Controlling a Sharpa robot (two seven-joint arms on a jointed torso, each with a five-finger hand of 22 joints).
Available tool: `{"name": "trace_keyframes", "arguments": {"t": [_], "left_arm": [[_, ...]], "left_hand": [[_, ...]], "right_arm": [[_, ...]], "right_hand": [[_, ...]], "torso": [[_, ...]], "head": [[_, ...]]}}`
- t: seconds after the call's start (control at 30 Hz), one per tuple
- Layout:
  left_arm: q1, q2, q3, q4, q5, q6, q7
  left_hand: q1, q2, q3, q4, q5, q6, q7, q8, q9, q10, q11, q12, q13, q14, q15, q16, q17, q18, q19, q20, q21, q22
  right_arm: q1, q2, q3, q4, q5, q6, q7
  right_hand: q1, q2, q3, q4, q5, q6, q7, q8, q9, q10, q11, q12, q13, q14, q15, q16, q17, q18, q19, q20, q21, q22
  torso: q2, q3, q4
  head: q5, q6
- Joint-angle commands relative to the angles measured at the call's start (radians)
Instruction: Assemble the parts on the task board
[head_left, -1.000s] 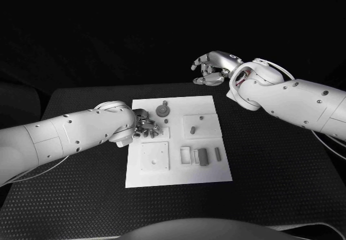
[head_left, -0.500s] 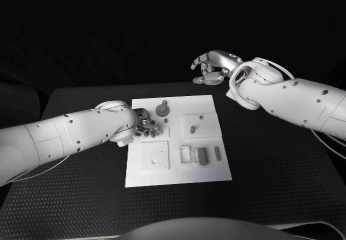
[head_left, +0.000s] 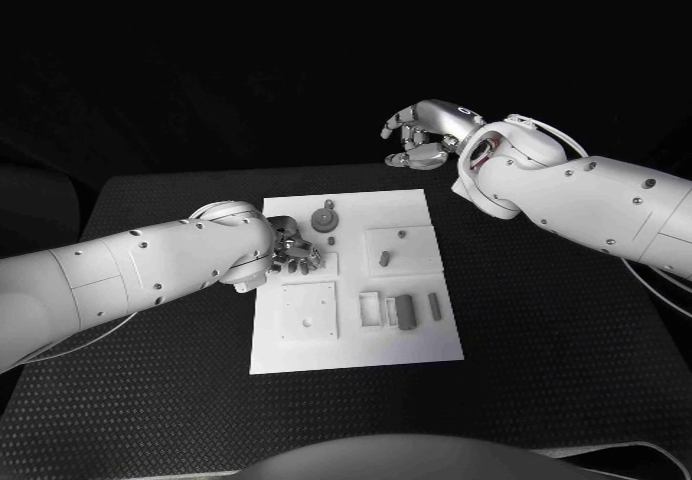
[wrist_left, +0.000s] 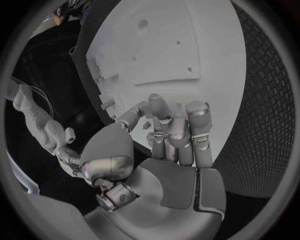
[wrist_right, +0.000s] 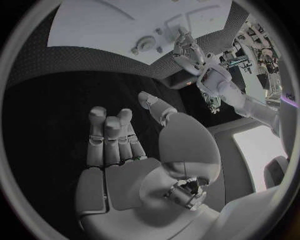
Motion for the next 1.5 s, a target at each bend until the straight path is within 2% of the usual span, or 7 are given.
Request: {"name": "trace_keyframes", "arguments": {"t": [0.03, 0.2, 0.47, 0.6, 1.5], "left_arm": [[-0.002, 0.002, -0.001, 0.0, -0.014, -0.012, 0.004], [-0.002, 0.002, -0.001, -0.003, -0.021, -0.017, -0.003], [-0.002, -0.003, -0.001, -0.008, -0.017, -0.021, -0.011], [-0.002, -0.004, -0.001, -0.015, -0.004, -0.012, -0.017], [-0.002, 0.001, -0.001, -0.014, 0.011, 0.016, -0.021]], "left_hand": [[0.059, 0.05, 0.016, -0.022, 0.018, 0.003, 0.007, -0.003, 0.002, -0.005, 0.005, 0.004, -0.001, -0.001, -0.006, 0.004, -0.002, 0.038, 0.007, -0.001, -0.003, 0.013], [0.066, 0.057, 0.016, -0.025, 0.043, 0.004, 0.007, -0.003, 0.003, -0.004, 0.005, 0.005, -0.002, -0.001, -0.006, 0.005, -0.002, 0.038, 0.008, -0.001, -0.003, 0.014], [0.069, 0.065, 0.015, -0.027, 0.062, 0.006, 0.006, -0.002, 0.004, -0.003, 0.005, 0.007, -0.002, -0.001, -0.006, 0.007, -0.002, 0.037, 0.01, 0.0, -0.002, 0.014], [0.069, 0.066, 0.014, -0.027, 0.064, 0.006, 0.006, -0.002, 0.004, -0.003, 0.005, 0.007, -0.002, -0.001, -0.006, 0.008, -0.002, 0.037, 0.01, 0.0, -0.001, 0.014], [0.067, 0.069, 0.011, -0.028, 0.059, 0.005, 0.006, -0.003, 0.005, -0.003, 0.005, 0.007, -0.003, -0.001, -0.006, 0.008, -0.002, 0.037, 0.009, 0.001, -0.001, 0.015]], "right_arm": [[0.0, 0.0, 0.001, 0.001, 0.0, 0.007, 0.006], [0.0, 0.0, 0.001, 0.002, 0.0, 0.007, 0.006], [0.0, 0.0, 0.001, 0.001, 0.0, 0.008, 0.006], [0.0, 0.0, 0.001, 0.0, 0.0, 0.008, 0.006], [0.0, 0.0, 0.001, 0.001, 0.0, 0.011, 0.006]], "right_hand": [[-0.003, 0.006, -0.004, -0.002, 0.0, -0.016, 0.031, 0.004, -0.002, -0.001, 0.001, 0.003, -0.001, -0.003, 0.003, -0.005, -0.001, 0.023, -0.001, -0.004, -0.006, 0.004], [-0.003, 0.006, -0.004, -0.001, 0.0, -0.016, 0.031, 0.004, -0.002, -0.001, 0.001, 0.003, -0.001, -0.003, 0.003, -0.005, -0.001, 0.023, -0.001, -0.004, -0.006, 0.004], [-0.003, 0.006, -0.004, -0.001, 0.0, -0.016, 0.031, 0.005, -0.002, -0.001, 0.001, 0.003, -0.001, -0.003, 0.003, -0.005, -0.001, 0.023, -0.001, -0.004, -0.006, 0.004], [-0.003, 0.006, -0.004, -0.001, 0.0, -0.016, 0.031, 0.005, -0.003, -0.001, 0.001, 0.004, -0.001, -0.003, 0.003, -0.005, -0.001, 0.023, -0.001, -0.004, -0.006, 0.004], [-0.003, 0.006, -0.003, -0.001, 0.001, -0.016, 0.031, 0.005, -0.004, -0.001, 0.001, 0.004, -0.002, -0.003, 0.003, -0.004, -0.002, 0.023, -0.001, -0.004, -0.006, 0.004]], "torso": [[0.0, 0.0001, 0.0001], [0.0, -0.0007, 0.0003], [0.0, -0.0005, 0.0006], [0.0, -0.0012, 0.0004], [0.0, 0.0003, 0.0001]], "head": [[-0.002, -0.001], [-0.002, -0.001], [-0.002, -0.001], [-0.003, -0.002], [-0.004, -0.004]]}}
